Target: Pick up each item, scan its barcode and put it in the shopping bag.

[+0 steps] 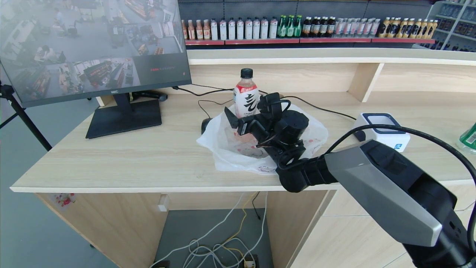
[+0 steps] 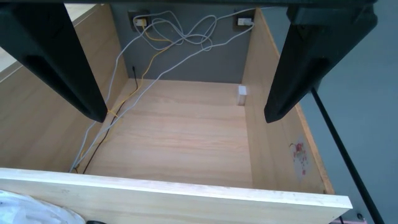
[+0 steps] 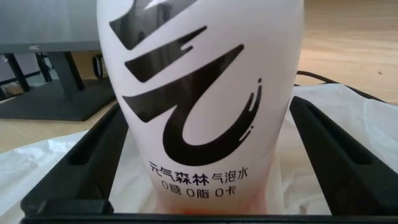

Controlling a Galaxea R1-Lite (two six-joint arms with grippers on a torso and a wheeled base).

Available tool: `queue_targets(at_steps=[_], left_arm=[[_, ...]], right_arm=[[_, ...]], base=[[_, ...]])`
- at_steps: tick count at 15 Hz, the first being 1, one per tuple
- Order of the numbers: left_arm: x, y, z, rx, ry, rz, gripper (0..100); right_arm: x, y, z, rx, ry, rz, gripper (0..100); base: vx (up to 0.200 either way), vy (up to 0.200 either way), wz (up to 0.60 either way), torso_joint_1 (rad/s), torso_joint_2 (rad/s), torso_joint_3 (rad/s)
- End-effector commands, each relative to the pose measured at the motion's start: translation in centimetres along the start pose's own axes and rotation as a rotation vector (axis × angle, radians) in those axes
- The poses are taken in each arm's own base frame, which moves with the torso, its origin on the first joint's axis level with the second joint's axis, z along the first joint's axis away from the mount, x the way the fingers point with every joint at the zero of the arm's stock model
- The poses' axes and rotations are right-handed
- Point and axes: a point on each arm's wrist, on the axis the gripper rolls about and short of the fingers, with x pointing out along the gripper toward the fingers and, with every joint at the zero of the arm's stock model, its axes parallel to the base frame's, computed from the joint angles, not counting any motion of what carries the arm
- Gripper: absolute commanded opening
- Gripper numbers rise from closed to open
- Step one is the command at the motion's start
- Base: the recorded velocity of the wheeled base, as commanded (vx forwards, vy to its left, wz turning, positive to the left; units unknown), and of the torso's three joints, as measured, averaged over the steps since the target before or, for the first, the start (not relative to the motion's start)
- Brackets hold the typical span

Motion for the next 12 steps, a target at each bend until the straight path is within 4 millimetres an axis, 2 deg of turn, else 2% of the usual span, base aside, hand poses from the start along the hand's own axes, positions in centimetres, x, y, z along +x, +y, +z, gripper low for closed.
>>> queue_targets(at_steps=[1, 7, 12], left_arm=[[0.0, 0.0, 0.0, -0.001, 0.0, -0.001, 100], [0.0, 0.0, 0.0, 0.002, 0.0, 0.001, 100], [0.0, 0.0, 0.0, 0.002, 0.0, -0.001, 100]], right_arm=[[0.2, -0.1, 0.2, -0.003, -0.017, -0.003, 100], [-0.1, 0.2, 2.1, 0.0, -0.079, -0.032, 100], [-2.1, 2.1, 4.2, 0.01, -0.098, 0.002, 100]], base=[[0.0, 0.0, 0.0, 0.0, 0.0, 0.0], [0.0, 0.0, 0.0, 0.0, 0.0, 0.0], [0.0, 0.0, 0.0, 0.0, 0.0, 0.0]])
